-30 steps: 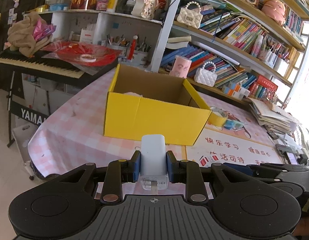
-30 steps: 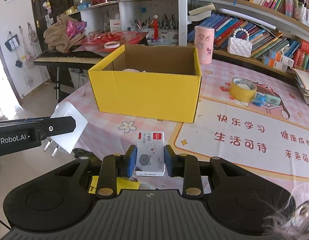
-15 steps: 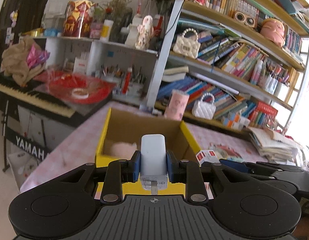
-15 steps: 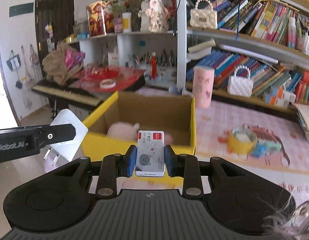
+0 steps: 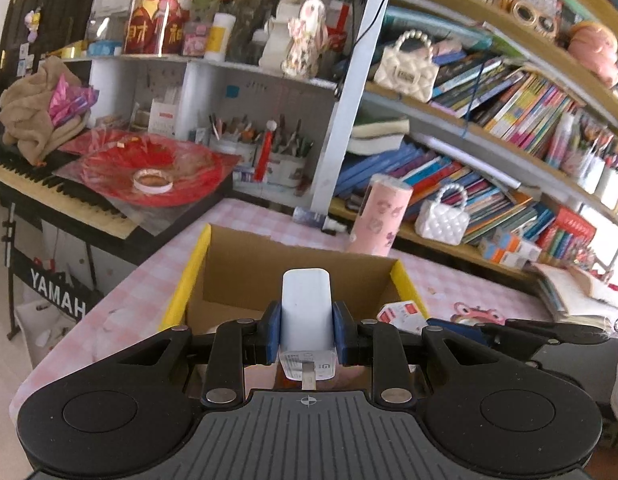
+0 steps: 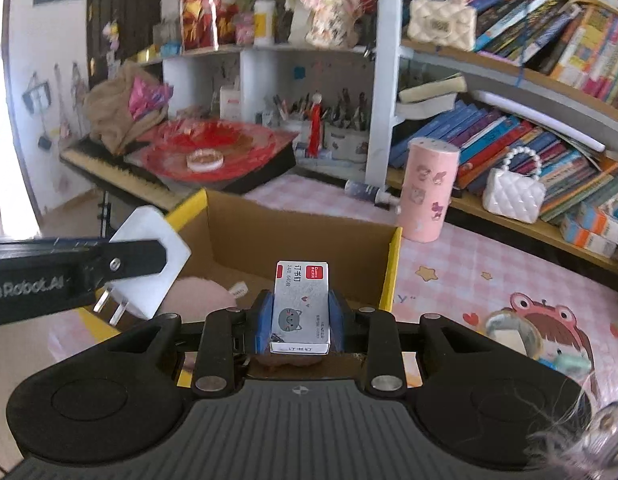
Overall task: Organize objects
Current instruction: 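Lower both items into the yellow box and open both tools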
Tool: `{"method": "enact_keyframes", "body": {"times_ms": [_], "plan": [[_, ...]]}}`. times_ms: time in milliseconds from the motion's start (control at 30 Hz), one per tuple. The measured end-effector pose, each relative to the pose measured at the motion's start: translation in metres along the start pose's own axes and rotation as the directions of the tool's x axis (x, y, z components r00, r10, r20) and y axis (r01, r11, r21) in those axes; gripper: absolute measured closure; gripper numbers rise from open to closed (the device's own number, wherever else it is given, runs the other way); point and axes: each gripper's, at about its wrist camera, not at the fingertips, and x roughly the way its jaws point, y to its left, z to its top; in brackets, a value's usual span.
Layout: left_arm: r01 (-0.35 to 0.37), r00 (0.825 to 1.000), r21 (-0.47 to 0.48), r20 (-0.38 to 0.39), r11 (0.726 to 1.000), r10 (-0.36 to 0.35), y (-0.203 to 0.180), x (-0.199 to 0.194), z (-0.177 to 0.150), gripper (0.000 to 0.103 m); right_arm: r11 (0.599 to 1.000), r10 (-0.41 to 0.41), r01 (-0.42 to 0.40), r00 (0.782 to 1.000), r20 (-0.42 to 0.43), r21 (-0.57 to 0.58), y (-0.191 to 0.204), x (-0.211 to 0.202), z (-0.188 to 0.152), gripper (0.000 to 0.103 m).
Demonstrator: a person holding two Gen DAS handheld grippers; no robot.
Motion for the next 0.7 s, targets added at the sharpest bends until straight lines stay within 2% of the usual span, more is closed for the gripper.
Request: {"method": "enact_keyframes", "body": {"times_ms": [200, 400, 567, 700], "plan": [[-0.036, 0.996, 0.023, -0.077, 0.999, 0.037, -0.004, 0.037, -0.006, 0.079, 0.994, 0.055, -0.065, 0.992, -0.11, -0.087, -0.005, 0.044, -0.004, 0.075], [-0.065, 0.985, 0.021, -0.158, 0.998, 0.068, 0.0, 0.059, -0.016, 0.079, 0.989, 0.104, -0.121, 0.977, -0.184, -0.085, -0.008, 0.065, -0.006, 0.075], [-0.071, 0.978, 0.007, -0.195, 0.997, 0.071, 0.004, 0.067, -0.024, 0.078, 0.978, 0.081, -0.116, 0.977, -0.196, -0.175, 0.0, 0.067, -0.01, 0.075], [-0.082, 0.976, 0.005, -0.201, 0.997, 0.081, 0.002, 0.067, -0.023, 0.078, 0.975, 0.079, -0.118, 0.976, -0.201, -0.188, 0.0, 0.067, -0.011, 0.075]]}}
